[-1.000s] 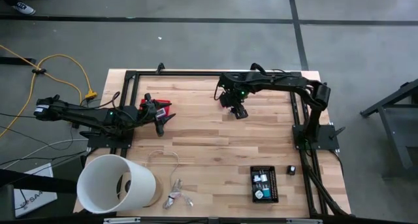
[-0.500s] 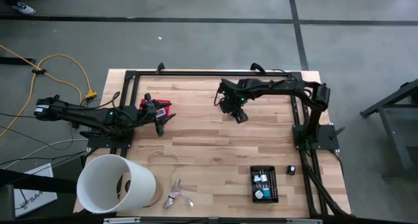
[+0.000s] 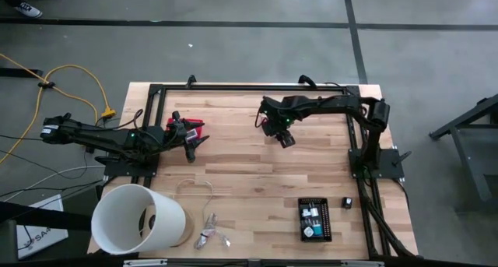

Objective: Pick & Place Office items
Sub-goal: Put the purple charger adapter into the black bin

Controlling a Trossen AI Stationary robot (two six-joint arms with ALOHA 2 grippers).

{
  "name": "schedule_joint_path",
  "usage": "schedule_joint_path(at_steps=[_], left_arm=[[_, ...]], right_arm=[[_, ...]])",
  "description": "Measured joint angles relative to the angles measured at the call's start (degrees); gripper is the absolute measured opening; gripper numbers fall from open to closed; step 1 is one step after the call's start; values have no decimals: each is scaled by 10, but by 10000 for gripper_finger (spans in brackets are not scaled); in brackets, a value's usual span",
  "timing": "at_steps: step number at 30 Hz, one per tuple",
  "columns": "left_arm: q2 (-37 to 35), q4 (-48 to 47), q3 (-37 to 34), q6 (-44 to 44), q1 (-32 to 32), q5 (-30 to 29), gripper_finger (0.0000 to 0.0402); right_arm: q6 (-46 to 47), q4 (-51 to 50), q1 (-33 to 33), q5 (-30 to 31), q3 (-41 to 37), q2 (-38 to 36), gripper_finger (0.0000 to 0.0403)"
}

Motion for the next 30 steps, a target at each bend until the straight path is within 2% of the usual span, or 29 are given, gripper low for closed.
schedule_joint_path(at_steps=[9, 18, 30], left_arm=[[0, 1, 0, 0, 0, 0, 227], [0, 2, 0, 0, 0, 0, 227], [0, 2, 0, 0, 0, 0, 227]], right_arm=[[12, 16, -6, 21, 0, 27, 191], [13, 10, -10, 29, 0, 27, 191], [59, -5, -11, 43, 0, 27, 191]])
